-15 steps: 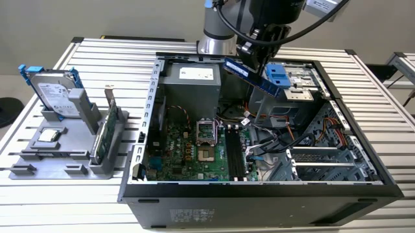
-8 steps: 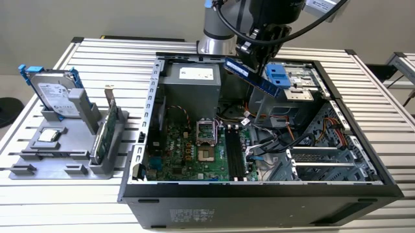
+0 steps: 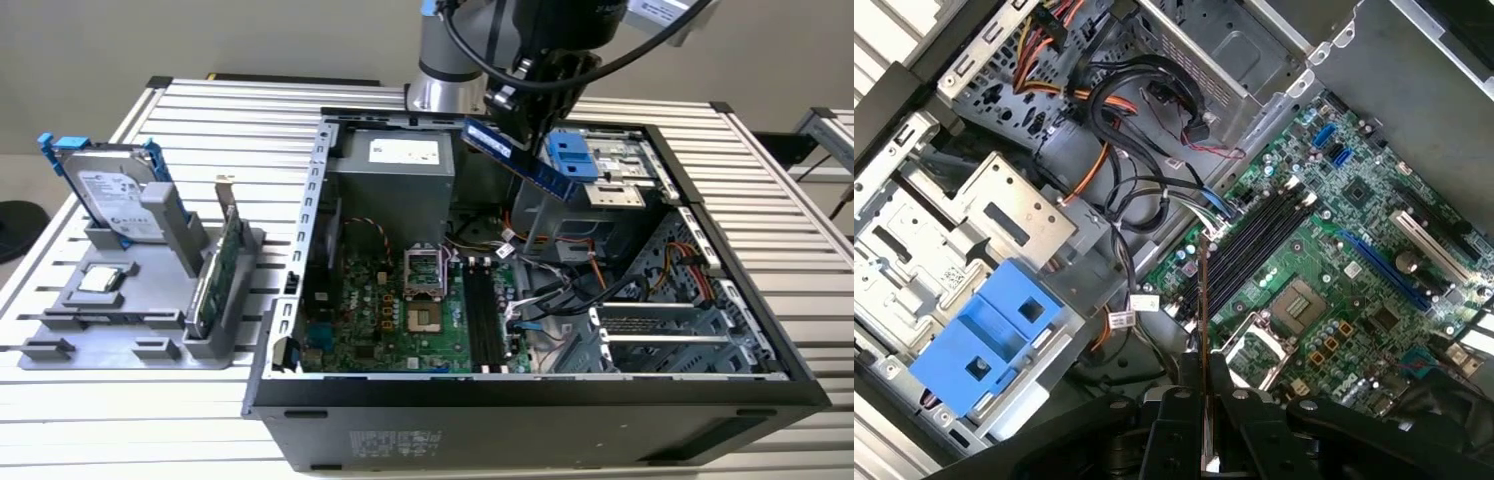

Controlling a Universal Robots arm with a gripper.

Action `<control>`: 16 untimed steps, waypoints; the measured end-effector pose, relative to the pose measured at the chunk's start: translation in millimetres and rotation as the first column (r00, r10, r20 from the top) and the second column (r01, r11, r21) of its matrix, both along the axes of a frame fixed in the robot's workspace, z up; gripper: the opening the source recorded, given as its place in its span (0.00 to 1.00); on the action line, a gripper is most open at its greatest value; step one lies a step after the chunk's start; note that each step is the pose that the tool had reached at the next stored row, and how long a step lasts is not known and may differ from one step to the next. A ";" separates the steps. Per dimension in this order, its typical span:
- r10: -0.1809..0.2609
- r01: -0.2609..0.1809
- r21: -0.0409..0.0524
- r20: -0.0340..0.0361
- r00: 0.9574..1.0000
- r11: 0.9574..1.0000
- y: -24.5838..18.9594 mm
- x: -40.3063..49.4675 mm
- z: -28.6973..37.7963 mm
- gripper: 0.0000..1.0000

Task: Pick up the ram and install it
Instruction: 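Insert the ram into the slot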

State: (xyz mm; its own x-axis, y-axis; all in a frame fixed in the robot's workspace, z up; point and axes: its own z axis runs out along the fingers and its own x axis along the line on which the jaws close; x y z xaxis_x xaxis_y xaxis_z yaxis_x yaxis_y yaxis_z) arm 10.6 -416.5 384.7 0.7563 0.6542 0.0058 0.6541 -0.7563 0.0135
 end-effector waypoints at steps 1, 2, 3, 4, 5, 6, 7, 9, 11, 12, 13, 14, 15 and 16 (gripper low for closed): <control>-0.003 0.003 0.000 0.000 1.000 1.000 0.0 0.0 0.0 0.00; -0.006 0.006 0.000 0.000 1.000 1.000 0.0 0.0 0.0 0.00; -0.009 0.009 0.000 0.000 1.000 1.000 0.0 0.0 0.0 0.00; -0.011 0.011 0.000 0.000 1.000 1.000 0.0 0.0 0.0 0.00; -0.014 0.014 0.000 0.000 1.000 1.000 0.0 0.0 0.0 0.00; -0.017 0.017 0.000 0.000 1.000 1.000 0.0 0.0 0.0 0.00; -0.020 0.020 0.000 0.000 1.000 1.000 0.0 0.0 0.0 0.00; -0.025 0.025 0.000 0.000 1.000 1.000 0.0 0.0 0.0 0.00; -0.031 0.031 0.000 0.000 1.000 1.000 0.0 0.0 0.0 0.00; -0.033 0.033 0.000 0.000 0.999 0.999 0.0 0.0 0.0 0.00; -0.036 0.036 0.000 0.000 0.999 0.999 0.0 0.0 0.0 0.00; -0.038 0.038 0.000 0.000 0.999 0.999 0.0 0.0 0.0 0.00; -0.041 0.041 0.000 0.000 0.999 0.999 0.0 0.1 0.0 0.00; -0.044 0.044 0.000 0.000 0.999 0.999 0.0 0.1 0.0 0.00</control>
